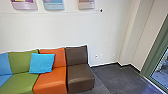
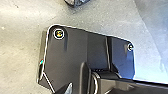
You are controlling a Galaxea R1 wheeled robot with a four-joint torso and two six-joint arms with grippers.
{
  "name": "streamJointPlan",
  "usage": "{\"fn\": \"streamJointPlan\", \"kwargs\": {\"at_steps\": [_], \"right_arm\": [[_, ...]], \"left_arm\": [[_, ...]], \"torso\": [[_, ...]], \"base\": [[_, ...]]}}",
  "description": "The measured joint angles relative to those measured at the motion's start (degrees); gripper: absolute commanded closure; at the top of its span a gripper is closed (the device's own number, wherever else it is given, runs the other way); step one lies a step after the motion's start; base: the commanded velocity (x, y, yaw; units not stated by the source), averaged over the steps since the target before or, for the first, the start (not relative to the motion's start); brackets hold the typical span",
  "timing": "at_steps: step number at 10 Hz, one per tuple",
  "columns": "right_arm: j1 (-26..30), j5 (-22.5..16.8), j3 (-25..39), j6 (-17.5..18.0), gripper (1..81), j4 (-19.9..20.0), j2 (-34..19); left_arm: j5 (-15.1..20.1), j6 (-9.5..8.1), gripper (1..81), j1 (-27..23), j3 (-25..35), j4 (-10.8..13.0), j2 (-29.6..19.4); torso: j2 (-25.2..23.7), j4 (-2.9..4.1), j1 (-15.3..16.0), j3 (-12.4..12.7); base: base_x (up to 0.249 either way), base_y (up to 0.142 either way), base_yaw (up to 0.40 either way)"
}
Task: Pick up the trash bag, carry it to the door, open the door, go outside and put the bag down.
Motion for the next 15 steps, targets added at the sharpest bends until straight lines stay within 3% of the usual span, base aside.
{"fn": "streamJointPlan", "kwargs": {"at_steps": [5, 9, 13, 15], "right_arm": [[2.71, -0.57, 7.36, 0.28, 1.0, 0.85, -6.44], [8.68, -1.27, 12.07, 0.37, 1.0, 3.00, -12.50], [14.28, -5.49, 12.32, 0.37, 1.0, 4.72, -10.59], [16.74, -8.96, 12.32, 0.41, 1.0, 5.88, -10.79]], "left_arm": [[6.33, -0.02, 1.0, -5.99, -2.97, -3.36, -0.55], [8.81, -0.02, 1.0, -9.35, -3.39, -4.69, -0.79], [9.64, -0.06, 1.0, -10.45, -3.47, -5.38, -0.39], [11.70, -0.09, 1.0, -12.39, -3.45, -5.81, -0.16]], "torso": [[-9.51, 0.00, 6.14, -5.92], [-17.29, 0.00, 11.06, -6.47], [-25.20, 0.00, 16.08, -6.49], [-29.05, 0.00, 18.54, -6.53]], "base": [[0.000, 0.000, 0.000], [0.000, 0.000, 0.000], [0.000, 0.000, 0.000], [0.000, 0.000, 0.000]]}}
